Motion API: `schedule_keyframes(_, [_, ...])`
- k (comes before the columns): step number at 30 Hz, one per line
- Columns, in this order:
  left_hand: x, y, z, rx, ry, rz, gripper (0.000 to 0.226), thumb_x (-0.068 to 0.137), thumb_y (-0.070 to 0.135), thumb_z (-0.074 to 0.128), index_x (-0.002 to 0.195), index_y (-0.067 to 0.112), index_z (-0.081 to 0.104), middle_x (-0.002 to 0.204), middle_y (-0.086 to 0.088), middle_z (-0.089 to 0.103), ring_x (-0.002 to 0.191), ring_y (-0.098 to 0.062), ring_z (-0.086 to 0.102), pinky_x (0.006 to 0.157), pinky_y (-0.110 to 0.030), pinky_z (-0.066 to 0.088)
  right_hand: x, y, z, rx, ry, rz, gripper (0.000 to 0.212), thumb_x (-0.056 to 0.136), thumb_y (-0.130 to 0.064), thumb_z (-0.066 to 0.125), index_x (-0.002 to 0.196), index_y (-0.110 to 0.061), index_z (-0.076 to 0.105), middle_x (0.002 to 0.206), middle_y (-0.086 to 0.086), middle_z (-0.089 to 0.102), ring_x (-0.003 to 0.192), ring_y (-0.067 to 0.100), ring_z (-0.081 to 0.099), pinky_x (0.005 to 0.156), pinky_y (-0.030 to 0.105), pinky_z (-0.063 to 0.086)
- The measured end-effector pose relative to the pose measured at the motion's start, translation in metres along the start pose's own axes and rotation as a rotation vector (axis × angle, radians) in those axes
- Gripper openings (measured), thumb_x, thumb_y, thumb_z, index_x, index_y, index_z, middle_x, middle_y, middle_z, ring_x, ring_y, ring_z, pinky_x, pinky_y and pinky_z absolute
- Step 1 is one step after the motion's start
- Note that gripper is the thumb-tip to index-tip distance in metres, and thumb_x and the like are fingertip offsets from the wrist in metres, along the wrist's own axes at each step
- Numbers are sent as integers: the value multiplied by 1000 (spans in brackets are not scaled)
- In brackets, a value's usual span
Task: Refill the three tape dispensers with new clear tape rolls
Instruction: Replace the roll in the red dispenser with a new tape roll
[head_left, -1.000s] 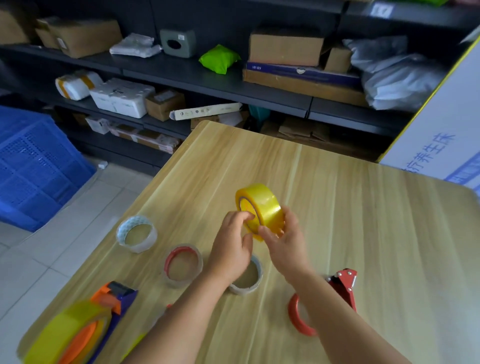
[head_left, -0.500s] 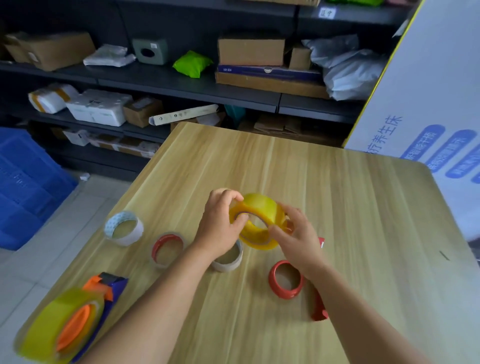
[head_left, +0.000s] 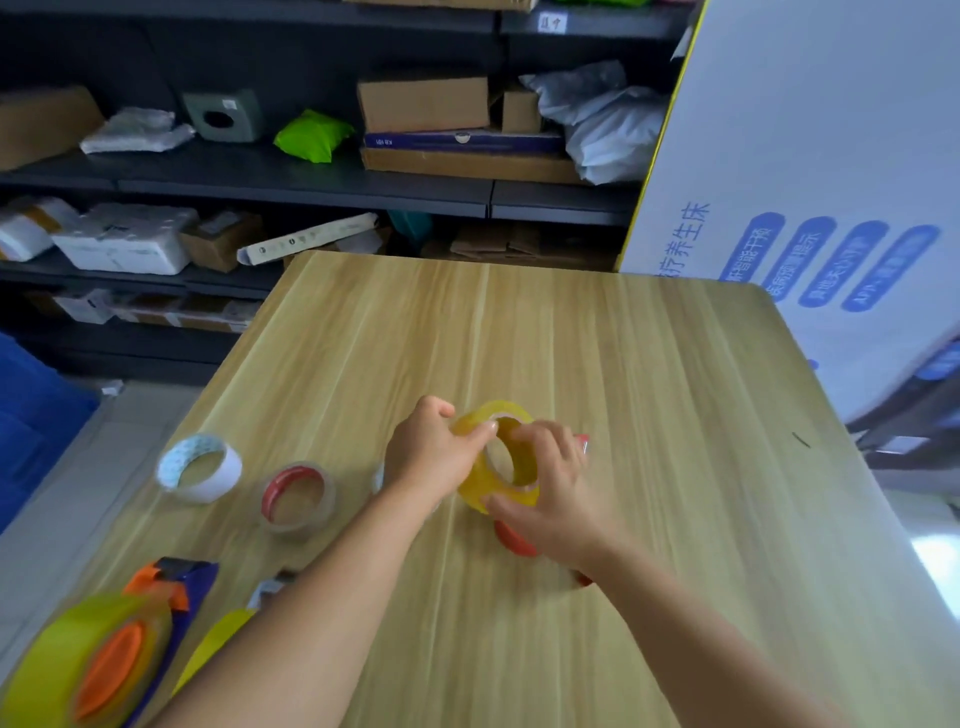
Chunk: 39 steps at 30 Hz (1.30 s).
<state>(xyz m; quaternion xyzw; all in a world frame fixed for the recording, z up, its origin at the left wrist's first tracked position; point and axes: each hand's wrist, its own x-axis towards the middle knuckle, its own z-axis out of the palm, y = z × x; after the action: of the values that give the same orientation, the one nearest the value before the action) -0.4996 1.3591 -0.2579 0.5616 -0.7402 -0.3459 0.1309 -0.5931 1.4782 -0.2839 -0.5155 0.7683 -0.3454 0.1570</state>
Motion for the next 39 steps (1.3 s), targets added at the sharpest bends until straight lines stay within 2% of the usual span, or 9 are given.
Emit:
schedule_keyframes(4, [-4,8,8,-1,-24,-97,59,76,56,65,116,14,55,119,-6,64,109,-28,60,80,-27,42,-15,-1,16,-182,-54,10,63,73,-44,62,125,-13,47,116,-2,53,108,19,49,86,24,33])
schedule_keyframes(8, [-5,10,10,-16,-106,2,49,90,58,42,77,12,55,85,-11,67,91,-34,63,70,-32,44,-12,-2,3,42,13,208,47,76,-23,68,117,-14,47,85,-8,51,80,19,54,66,26,37])
schedule_keyframes(11, [1,-4,10,-166,-237,39,38,95,43,44,109,11,59,121,-13,63,114,-27,57,87,-31,41,-4,2,-16,248,29,387,37,76,-23,65,110,-20,51,81,-7,55,75,17,56,63,29,45])
schedule_keyframes(14, [-4,-22,17,-183,-395,64,56,89,37,59,140,18,43,143,-6,47,131,-19,46,106,-31,36,0,6,-31,484,72,460,29,66,-31,59,90,-17,60,72,-4,56,67,15,54,62,30,45])
schedule_keyframes(20, [-12,-37,37,-238,-243,-57,56,78,39,73,124,22,45,113,-3,61,97,-21,62,85,-35,50,1,18,-26,664,-53,585,48,57,-39,59,94,-9,64,82,15,62,77,30,64,80,59,55])
schedule_keyframes(23, [-16,-42,46,-462,-319,-246,54,80,25,74,123,21,42,114,-9,59,91,-23,66,71,-36,58,-3,21,-20,698,-92,631,48,61,-40,60,100,-13,67,99,23,69,92,36,69,82,56,56])
schedule_keyframes(27, [-20,-46,56,-539,-261,-386,48,80,15,74,115,16,42,114,-12,56,94,-27,65,57,-30,56,-2,26,-13,370,-98,566,32,71,-47,51,82,-18,62,80,11,61,75,29,62,75,42,55])
schedule_keyframes(31, [-22,-49,65,-428,-214,-357,41,79,12,72,105,16,40,106,-11,58,82,-21,62,53,-28,54,-2,27,-6,-136,-114,378,40,97,-36,38,133,-21,46,130,8,49,114,28,50,92,37,44])
schedule_keyframes(39, [-17,-46,78,-206,-230,-314,47,72,15,77,103,17,42,115,-12,53,86,-29,63,73,-43,60,-1,42,6,-615,-219,339,44,95,-23,38,138,-15,38,139,9,39,123,30,36,102,35,30])
